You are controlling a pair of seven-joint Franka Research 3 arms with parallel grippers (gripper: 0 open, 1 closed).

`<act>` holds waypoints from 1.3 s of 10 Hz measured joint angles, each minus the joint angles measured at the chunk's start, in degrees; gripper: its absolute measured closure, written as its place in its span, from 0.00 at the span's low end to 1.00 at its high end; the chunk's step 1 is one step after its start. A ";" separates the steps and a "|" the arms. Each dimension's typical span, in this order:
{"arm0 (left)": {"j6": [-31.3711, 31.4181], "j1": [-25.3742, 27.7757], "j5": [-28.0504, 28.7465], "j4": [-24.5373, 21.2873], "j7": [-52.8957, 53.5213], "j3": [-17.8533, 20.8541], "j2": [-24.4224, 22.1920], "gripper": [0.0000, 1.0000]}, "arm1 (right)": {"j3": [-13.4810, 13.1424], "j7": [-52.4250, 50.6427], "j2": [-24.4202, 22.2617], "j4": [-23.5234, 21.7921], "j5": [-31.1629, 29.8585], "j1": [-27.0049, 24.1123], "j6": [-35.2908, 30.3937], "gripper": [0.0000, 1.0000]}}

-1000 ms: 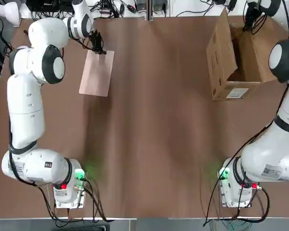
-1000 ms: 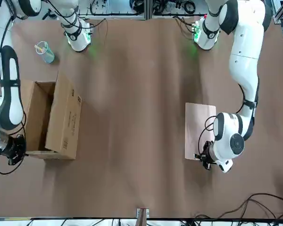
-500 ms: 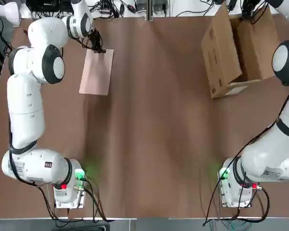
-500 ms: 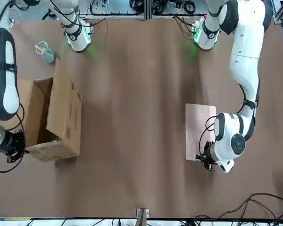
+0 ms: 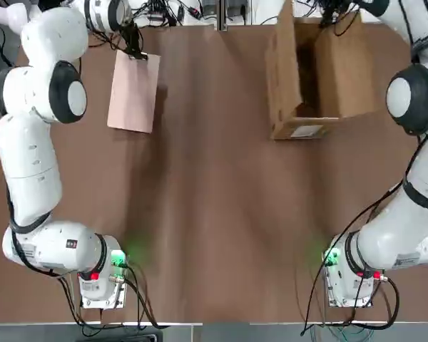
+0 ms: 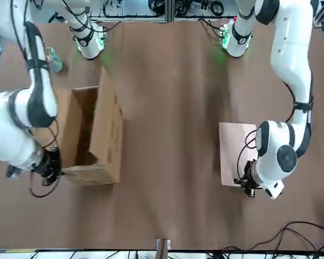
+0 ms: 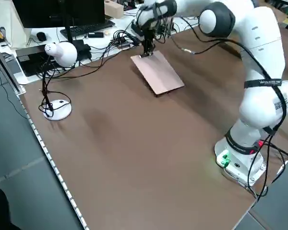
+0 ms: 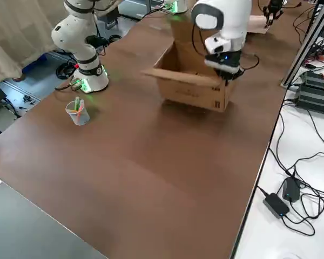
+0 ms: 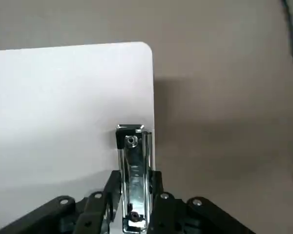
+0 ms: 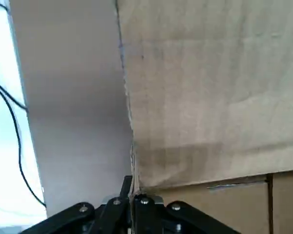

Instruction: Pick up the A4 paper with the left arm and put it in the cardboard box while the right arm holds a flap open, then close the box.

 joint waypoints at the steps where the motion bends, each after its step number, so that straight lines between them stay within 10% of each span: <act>1: -1.47 0.10 0.07 0.01 0.00 0.03 -2.09 0.70 | 0.02 2.88 0.02 -0.13 -0.49 2.39 0.00 0.96; 13: -28.15 -0.59 0.26 3.77 2.47 -4.96 -18.77 0.70 | -0.04 32.72 7.20 5.32 -2.13 24.04 2.31 0.96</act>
